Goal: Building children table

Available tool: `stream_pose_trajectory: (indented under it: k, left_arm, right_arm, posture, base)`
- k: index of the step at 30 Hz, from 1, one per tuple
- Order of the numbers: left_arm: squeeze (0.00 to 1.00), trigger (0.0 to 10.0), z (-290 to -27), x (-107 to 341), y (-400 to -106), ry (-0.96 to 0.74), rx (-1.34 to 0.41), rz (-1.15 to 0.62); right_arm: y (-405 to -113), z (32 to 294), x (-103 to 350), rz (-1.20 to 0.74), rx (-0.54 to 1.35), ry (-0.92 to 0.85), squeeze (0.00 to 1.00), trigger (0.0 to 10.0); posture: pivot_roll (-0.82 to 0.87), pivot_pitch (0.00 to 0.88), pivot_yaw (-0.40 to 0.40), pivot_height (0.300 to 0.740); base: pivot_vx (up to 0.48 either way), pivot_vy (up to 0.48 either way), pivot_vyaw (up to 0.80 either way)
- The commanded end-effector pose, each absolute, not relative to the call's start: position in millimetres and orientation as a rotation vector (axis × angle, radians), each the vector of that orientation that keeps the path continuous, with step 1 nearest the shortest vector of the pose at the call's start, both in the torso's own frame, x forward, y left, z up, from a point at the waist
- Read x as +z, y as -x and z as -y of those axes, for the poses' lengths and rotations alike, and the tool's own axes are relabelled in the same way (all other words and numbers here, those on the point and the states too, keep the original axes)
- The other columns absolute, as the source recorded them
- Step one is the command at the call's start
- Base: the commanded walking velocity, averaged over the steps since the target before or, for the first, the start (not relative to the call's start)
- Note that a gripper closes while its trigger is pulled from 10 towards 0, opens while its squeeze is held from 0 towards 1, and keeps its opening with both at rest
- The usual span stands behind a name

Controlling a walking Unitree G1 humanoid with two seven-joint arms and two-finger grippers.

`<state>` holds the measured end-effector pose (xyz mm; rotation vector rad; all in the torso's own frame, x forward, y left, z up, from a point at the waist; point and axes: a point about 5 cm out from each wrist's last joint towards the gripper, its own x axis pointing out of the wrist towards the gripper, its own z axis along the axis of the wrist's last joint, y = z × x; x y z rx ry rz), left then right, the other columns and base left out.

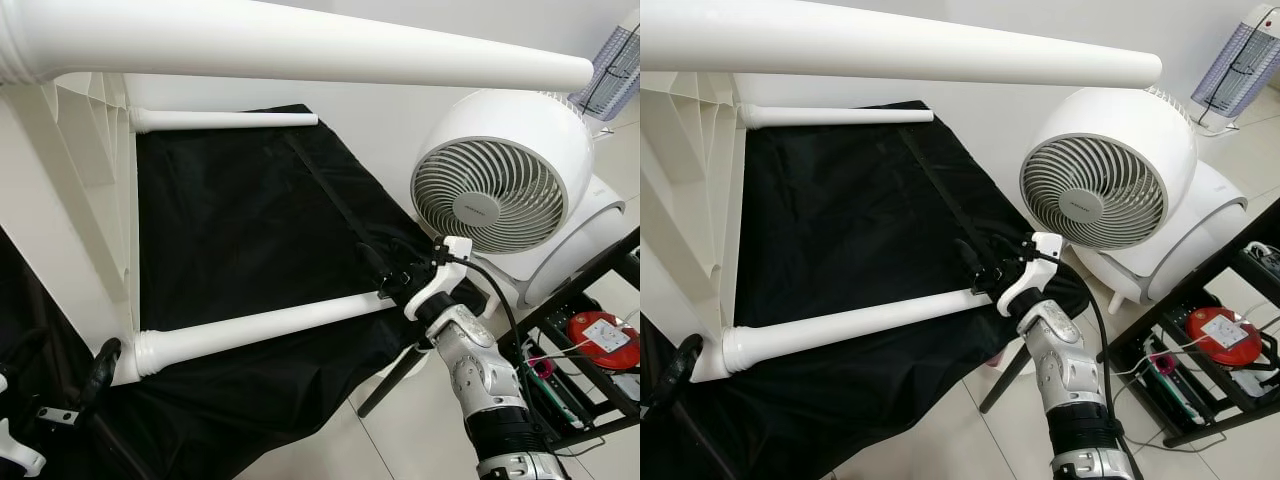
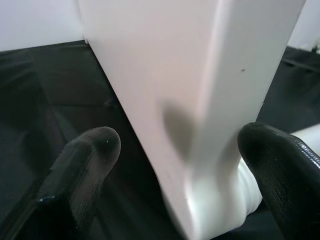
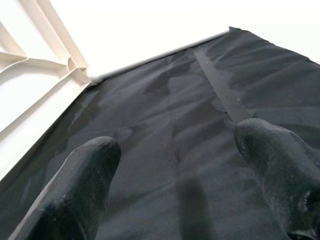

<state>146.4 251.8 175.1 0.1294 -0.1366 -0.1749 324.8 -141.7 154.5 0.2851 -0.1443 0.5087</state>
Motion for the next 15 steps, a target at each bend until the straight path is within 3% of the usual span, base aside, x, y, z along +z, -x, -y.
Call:
stream_pose_trajectory:
  k: [1, 15]
  left_arm:
    - [0.0, 10.0, -249, 175, -146, -0.132, -0.181, 0.128]
    - [0.0, 10.0, -240, 168, -137, -0.08, -0.266, 0.094]
  right_arm:
    - [-324, 145, 153, 0.147, 0.5, -0.272, 0.0, 10.0]
    - [-322, 148, 151, 0.149, 0.522, -0.231, 0.0, 10.0]
  posture:
    - [0.23, 0.116, -0.121, 0.74]
    - [0.23, 0.116, -0.13, 0.74]
  base:
    - [0.0, 0.0, 0.0]
    - [0.0, 0.0, 0.0]
